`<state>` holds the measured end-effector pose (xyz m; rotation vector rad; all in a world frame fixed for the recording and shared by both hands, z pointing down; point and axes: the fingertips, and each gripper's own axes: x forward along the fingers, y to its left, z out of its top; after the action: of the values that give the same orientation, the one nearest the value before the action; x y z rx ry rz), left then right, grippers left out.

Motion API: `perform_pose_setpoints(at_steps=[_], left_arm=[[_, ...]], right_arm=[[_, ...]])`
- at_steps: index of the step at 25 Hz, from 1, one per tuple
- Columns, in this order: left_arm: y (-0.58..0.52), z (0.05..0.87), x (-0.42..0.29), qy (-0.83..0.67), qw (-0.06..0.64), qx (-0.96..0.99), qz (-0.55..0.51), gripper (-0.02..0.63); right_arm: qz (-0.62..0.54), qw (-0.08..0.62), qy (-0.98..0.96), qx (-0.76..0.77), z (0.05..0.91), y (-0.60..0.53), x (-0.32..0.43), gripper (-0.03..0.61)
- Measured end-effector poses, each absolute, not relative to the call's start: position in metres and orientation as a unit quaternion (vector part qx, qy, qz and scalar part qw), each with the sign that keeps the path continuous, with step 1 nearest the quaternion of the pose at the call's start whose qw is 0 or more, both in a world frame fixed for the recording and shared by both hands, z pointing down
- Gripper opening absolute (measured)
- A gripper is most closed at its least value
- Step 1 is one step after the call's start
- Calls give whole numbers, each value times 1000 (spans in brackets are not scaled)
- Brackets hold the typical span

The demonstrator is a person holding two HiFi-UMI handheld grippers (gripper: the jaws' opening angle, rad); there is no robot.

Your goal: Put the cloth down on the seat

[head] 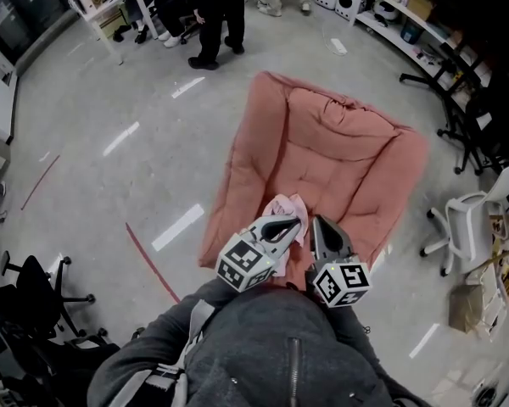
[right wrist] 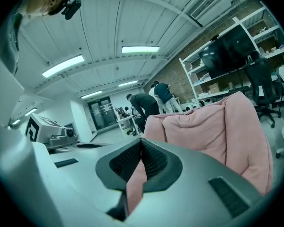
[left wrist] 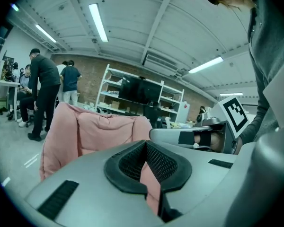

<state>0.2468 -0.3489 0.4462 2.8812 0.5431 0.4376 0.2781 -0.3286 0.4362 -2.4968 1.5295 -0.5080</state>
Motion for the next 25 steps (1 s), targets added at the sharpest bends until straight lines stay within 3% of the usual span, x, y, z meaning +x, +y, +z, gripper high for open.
perform_pose_setpoints(at_steps=[25], left_arm=[[-355,477,218,164,103,961,197,9]], right_arm=[[-225,52,513,-827,464,-331,248,9]])
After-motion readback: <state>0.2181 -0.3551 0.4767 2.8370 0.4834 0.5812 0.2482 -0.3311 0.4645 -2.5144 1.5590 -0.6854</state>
